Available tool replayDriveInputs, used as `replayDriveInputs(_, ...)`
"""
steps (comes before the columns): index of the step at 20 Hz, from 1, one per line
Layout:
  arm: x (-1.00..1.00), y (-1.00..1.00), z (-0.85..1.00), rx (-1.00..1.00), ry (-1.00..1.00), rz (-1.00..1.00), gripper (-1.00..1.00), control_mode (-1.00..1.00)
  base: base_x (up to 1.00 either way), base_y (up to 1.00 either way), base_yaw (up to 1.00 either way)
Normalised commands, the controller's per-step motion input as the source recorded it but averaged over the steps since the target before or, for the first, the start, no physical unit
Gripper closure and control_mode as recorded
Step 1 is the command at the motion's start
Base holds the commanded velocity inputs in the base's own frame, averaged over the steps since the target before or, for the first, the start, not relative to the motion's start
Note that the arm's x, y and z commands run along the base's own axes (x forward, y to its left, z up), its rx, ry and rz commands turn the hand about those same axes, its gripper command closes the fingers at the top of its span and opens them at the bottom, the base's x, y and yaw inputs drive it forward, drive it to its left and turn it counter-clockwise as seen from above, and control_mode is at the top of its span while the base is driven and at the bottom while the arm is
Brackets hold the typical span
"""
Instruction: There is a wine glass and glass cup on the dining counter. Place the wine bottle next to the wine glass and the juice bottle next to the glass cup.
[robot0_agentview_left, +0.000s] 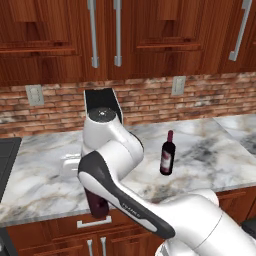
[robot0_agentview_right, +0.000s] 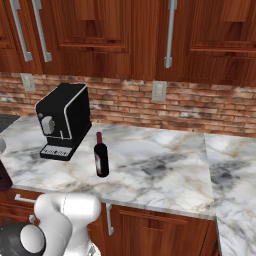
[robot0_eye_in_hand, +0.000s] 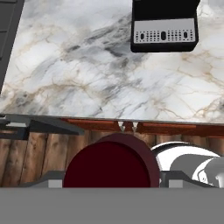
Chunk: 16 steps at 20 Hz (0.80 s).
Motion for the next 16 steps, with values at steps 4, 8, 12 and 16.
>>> replayDriveInputs(4,-0.05,-0.17,0.03,0.0,-0.02,0.01,1.0,-1.0,0.0,0.0,0.0)
replayDriveInputs(8,0.0,-0.08,0.02,0.06,0.0,0.02,1.0,-1.0,0.0,0.0,0.0)
replayDriveInputs(12,0.01,0.0,0.0,0.01,0.01,0.0,1.0,-1.0,0.0,0.0,0.0)
replayDriveInputs(16,0.0,0.0,0.0,0.0,0.0,0.0,1.0,-1.0,0.0,0.0,0.0)
